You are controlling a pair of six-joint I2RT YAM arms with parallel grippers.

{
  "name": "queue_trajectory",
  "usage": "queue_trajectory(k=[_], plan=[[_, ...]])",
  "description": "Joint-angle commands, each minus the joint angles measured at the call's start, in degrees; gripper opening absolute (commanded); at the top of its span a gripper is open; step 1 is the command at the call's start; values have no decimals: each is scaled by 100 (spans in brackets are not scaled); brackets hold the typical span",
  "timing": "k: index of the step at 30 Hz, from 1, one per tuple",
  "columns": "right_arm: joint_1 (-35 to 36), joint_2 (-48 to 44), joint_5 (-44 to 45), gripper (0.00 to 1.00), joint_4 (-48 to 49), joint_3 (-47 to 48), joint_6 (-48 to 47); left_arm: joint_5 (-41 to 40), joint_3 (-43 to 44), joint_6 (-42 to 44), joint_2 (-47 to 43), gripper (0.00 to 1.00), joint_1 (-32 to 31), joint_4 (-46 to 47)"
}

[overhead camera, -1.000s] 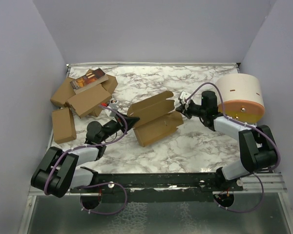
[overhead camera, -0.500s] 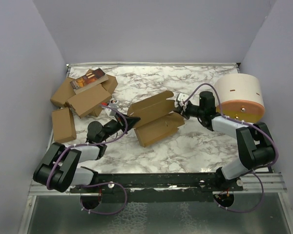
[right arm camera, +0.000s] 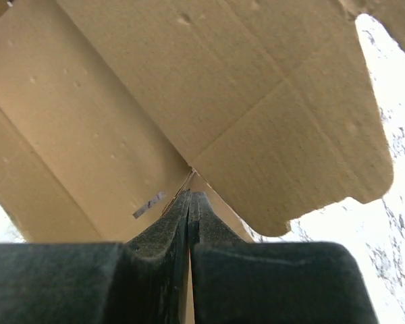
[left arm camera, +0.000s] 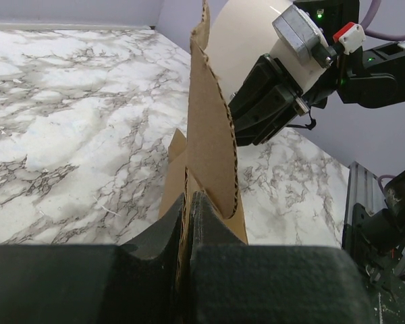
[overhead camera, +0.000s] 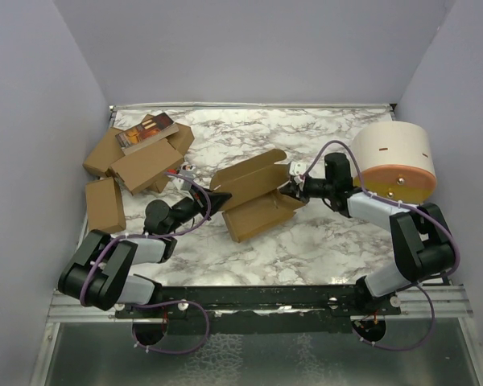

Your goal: Fold the paper box

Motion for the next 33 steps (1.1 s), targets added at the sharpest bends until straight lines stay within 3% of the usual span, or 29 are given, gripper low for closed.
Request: queue_trajectory(k=[1,16,24,33], plan=[[123,-94,-296,1,-226,43,-130,-77,-41,-38,72,0,-8,345],[350,59,-207,1,-119,142,240,151,-33,-170,285,0,-9,650],[434,154,313,1,538,83,1126,485,70,-355,525,0,-23,870],[498,176,943,1,1088,-36,1490,620,151,-425,670,0,-96,923]])
